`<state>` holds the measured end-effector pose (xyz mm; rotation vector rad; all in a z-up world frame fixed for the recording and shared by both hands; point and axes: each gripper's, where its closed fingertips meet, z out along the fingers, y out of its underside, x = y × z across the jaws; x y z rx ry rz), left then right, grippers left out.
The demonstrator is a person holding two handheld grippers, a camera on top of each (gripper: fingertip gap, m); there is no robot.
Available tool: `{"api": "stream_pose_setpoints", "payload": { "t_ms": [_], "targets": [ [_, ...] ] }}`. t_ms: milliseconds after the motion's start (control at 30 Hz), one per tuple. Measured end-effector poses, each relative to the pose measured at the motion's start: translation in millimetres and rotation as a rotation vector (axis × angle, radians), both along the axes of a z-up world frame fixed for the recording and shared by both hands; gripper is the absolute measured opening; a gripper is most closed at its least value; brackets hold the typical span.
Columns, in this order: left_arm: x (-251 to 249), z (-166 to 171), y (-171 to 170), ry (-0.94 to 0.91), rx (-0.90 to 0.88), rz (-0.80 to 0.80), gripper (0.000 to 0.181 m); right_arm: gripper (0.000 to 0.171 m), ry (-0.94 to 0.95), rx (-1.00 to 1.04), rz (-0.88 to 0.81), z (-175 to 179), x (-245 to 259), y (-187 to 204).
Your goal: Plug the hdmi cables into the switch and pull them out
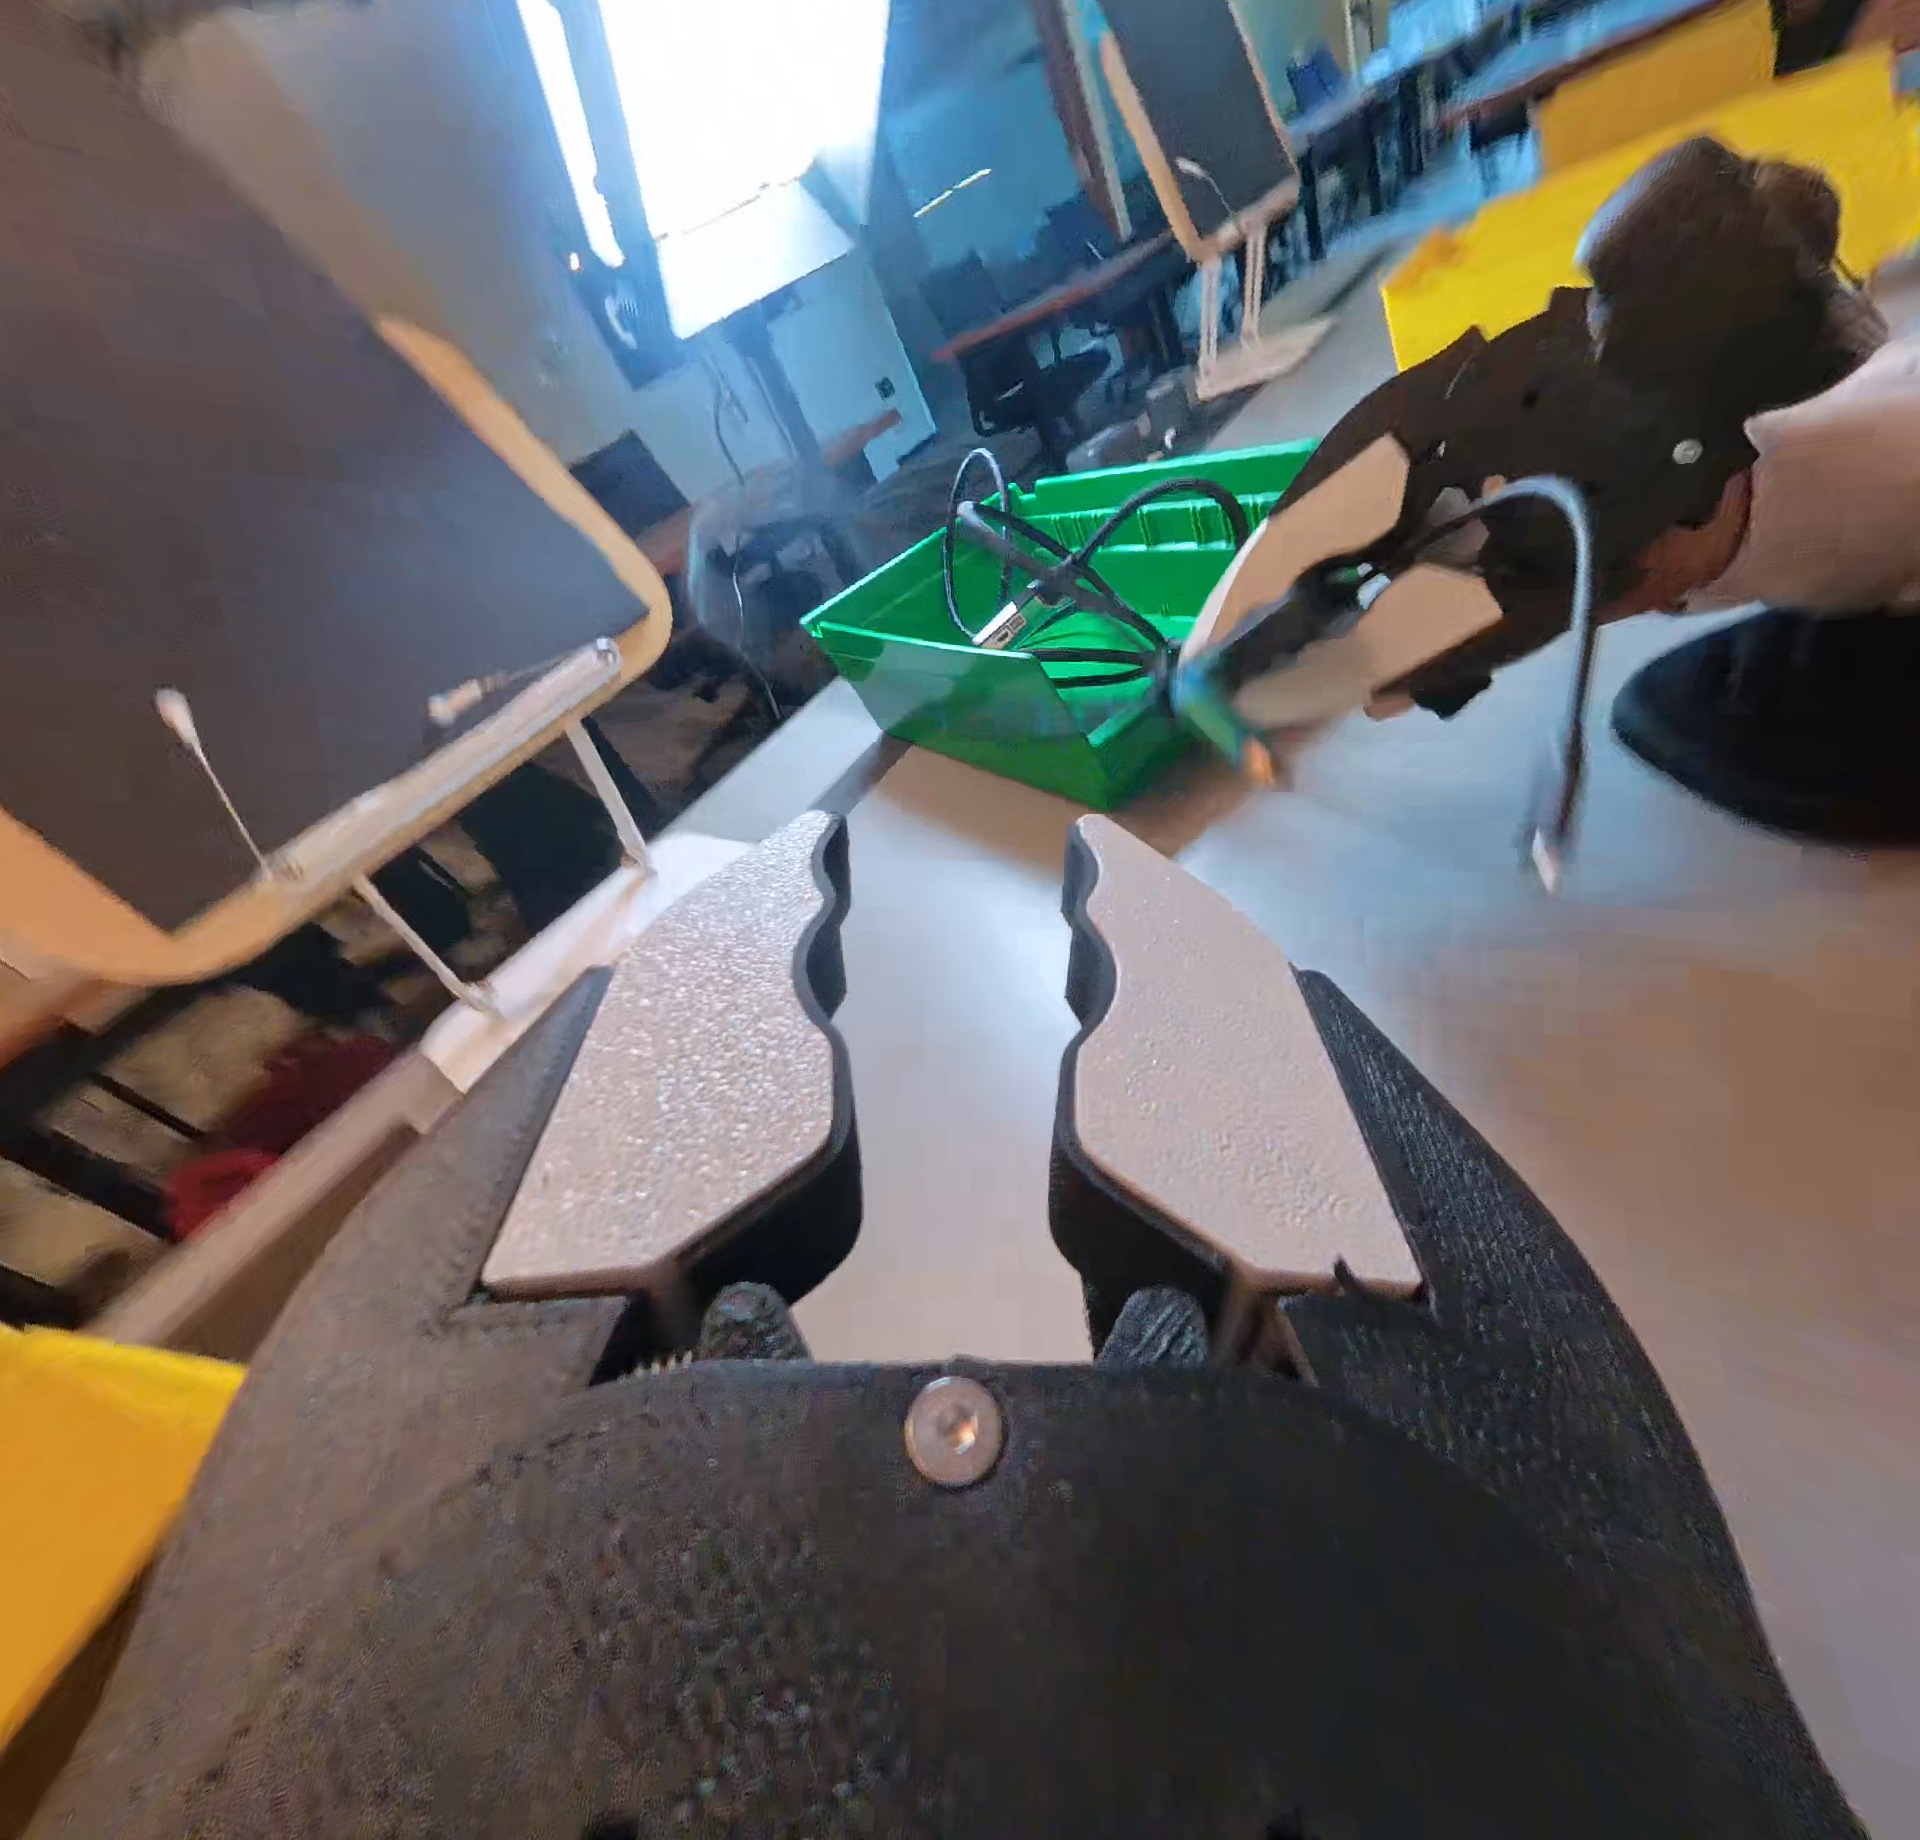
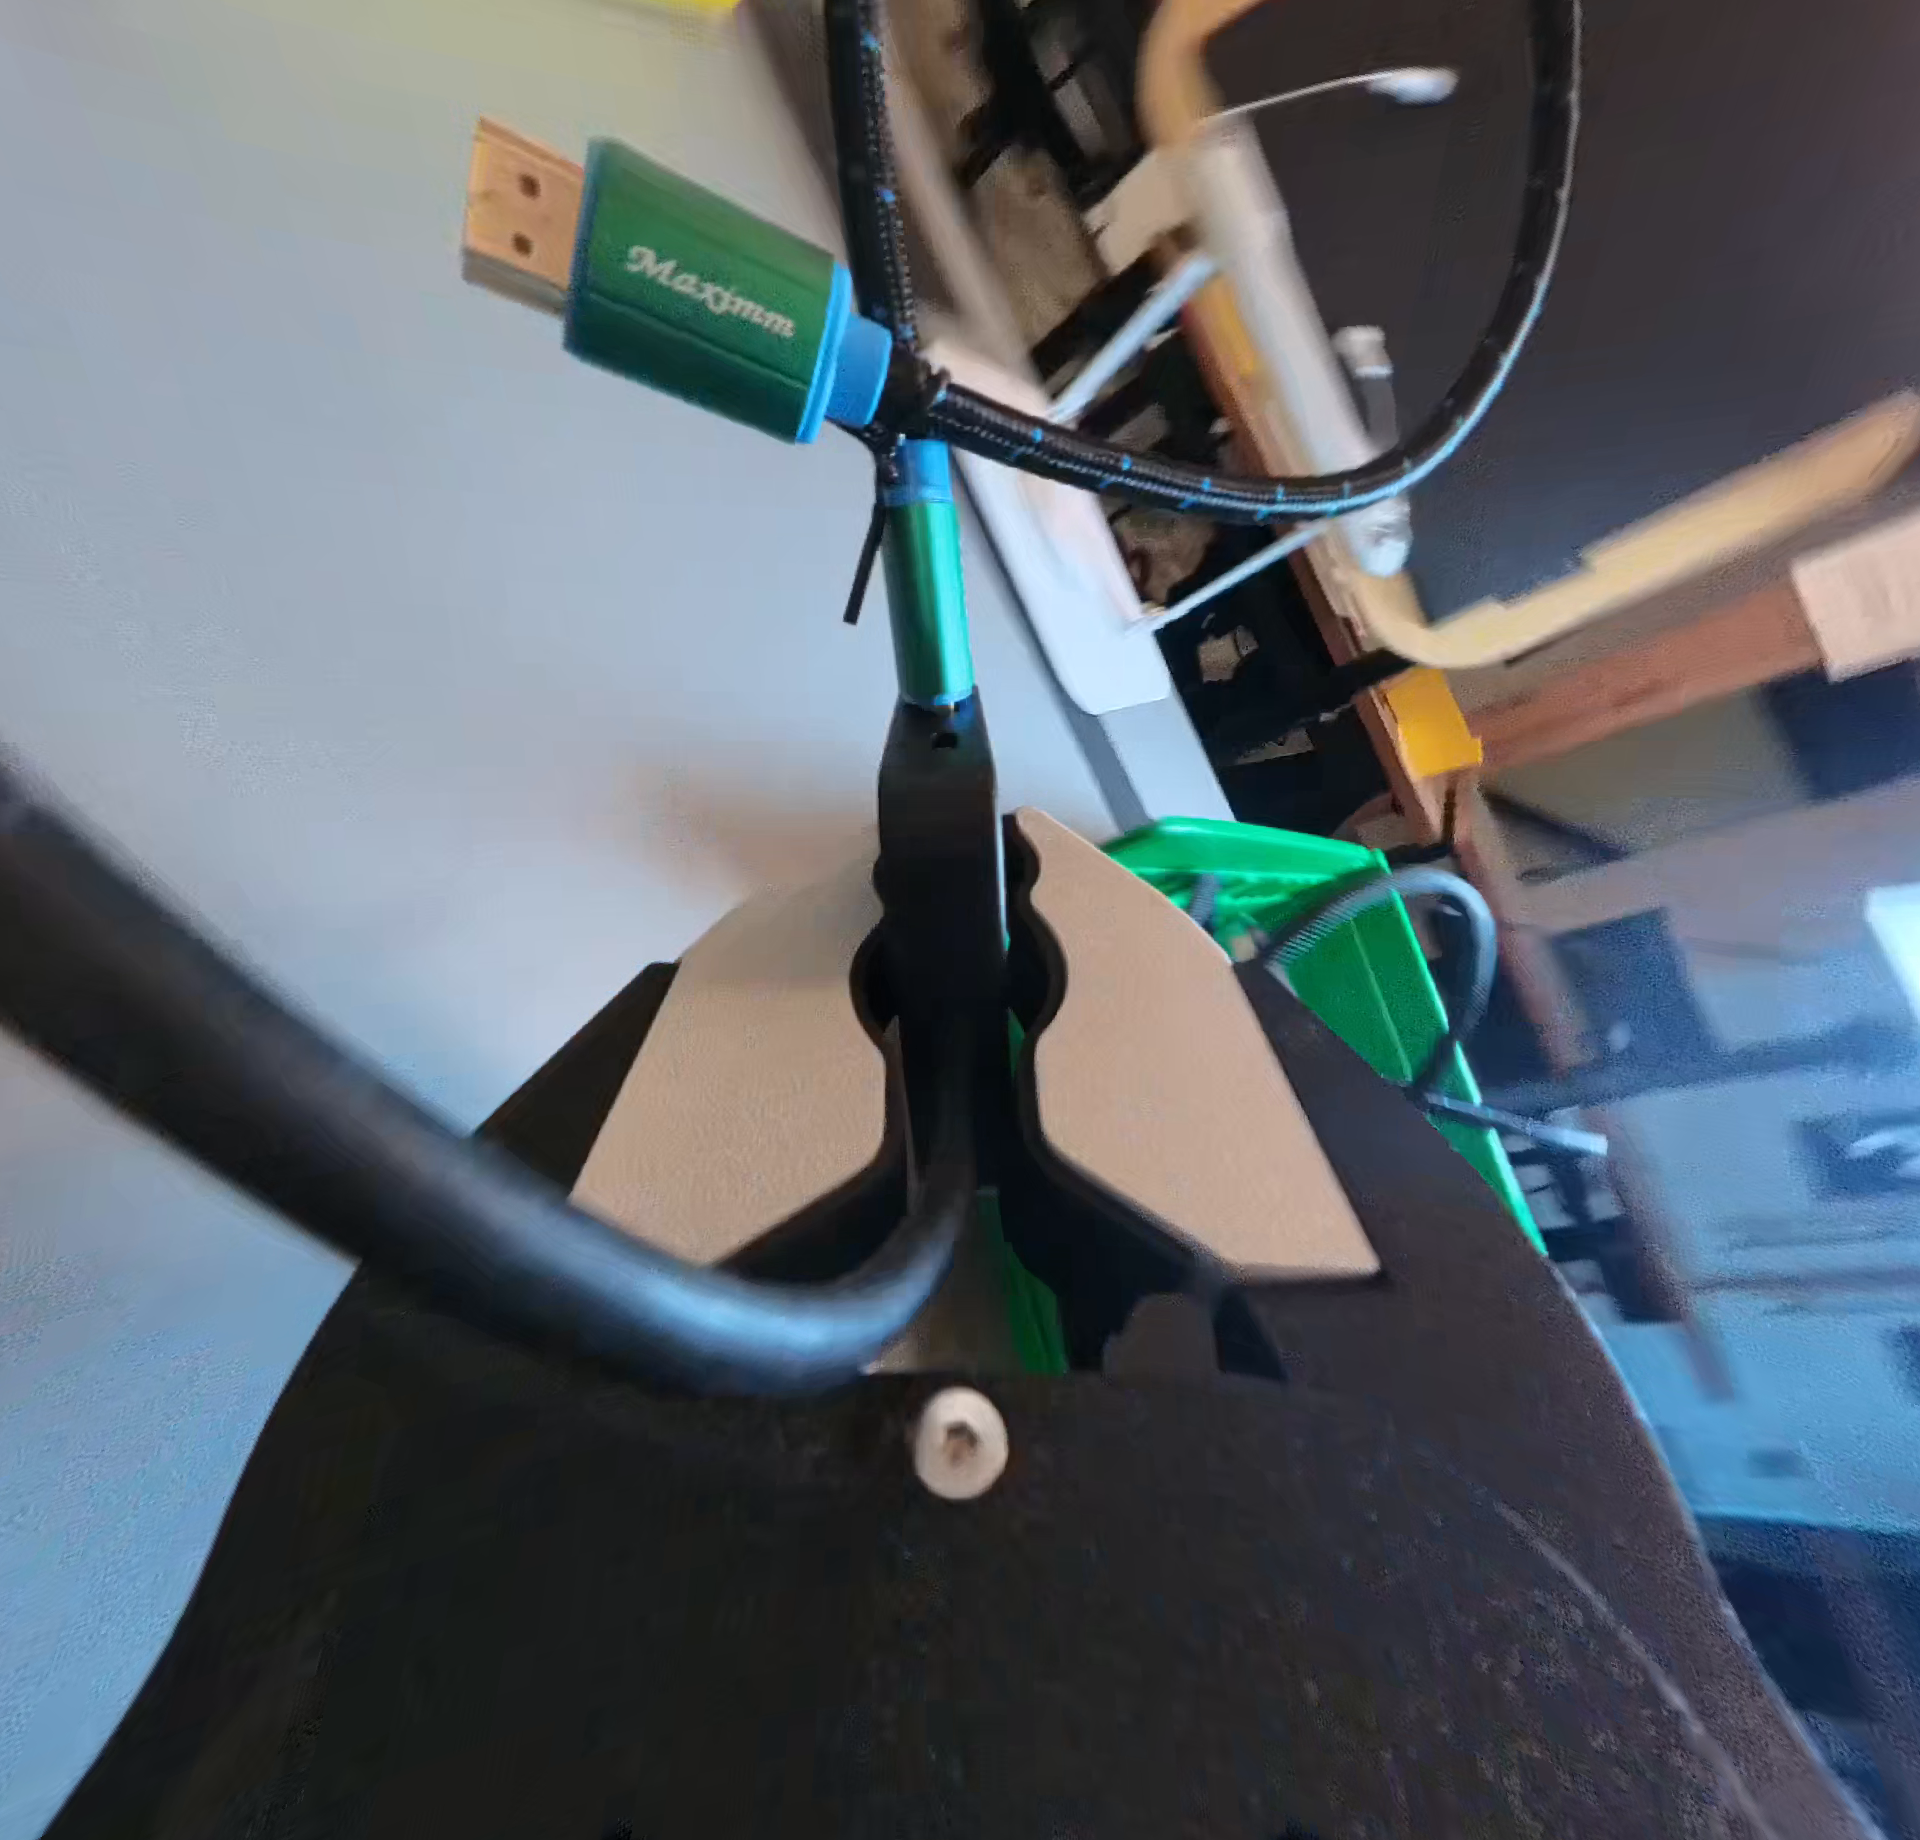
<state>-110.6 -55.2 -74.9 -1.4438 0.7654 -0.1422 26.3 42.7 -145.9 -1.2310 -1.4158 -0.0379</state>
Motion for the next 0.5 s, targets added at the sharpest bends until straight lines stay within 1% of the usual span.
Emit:
{"api": "stream_pose_setpoints", "payload": {
  "t_ms": [33, 100, 133, 167, 200, 267, 367, 400, 500],
  "targets": [
    [-9, -2, 1, -0.064, -0.059, 0.003, 0.042, 0.016, 0.127, -0.049, -0.022, 24, 8, 6],
    [-23, -20, 7, -0.125, -0.173, 0.018, 0.048, 0.015, 0.333, -0.125, -0.084, 73, 33, 26],
    [-28, -33, 10, -0.137, -0.221, 0.031, 0.049, 0.014, 0.377, -0.152, -0.128, 90, 48, 40],
    [-30, -44, 12, -0.145, -0.264, 0.030, 0.050, 0.014, 0.361, -0.176, -0.189, 99, 64, 57],
    [-29, -51, 12, -0.165, -0.292, 0.014, 0.051, 0.015, 0.298, -0.213, -0.261, 101, 78, 75],
    [-24, -52, 12, -0.219, -0.307, -0.012, 0.050, 0.015, 0.169, -0.214, -0.407, 101, 107, 118],
    [-15, -45, 10, -0.240, -0.265, -0.014, 0.049, 0.015, -0.065, -0.215, -0.557, 83, 132, 173],
    [-15, -44, 10, -0.219, -0.238, 0.012, 0.047, 0.015, -0.159, -0.229, -0.585, 71, 136, 187],
    [-16, -41, 9, -0.131, -0.146, 0.100, 0.041, 0.015, -0.434, -0.272, -0.553, 26, 134, 210]
  ]
}}
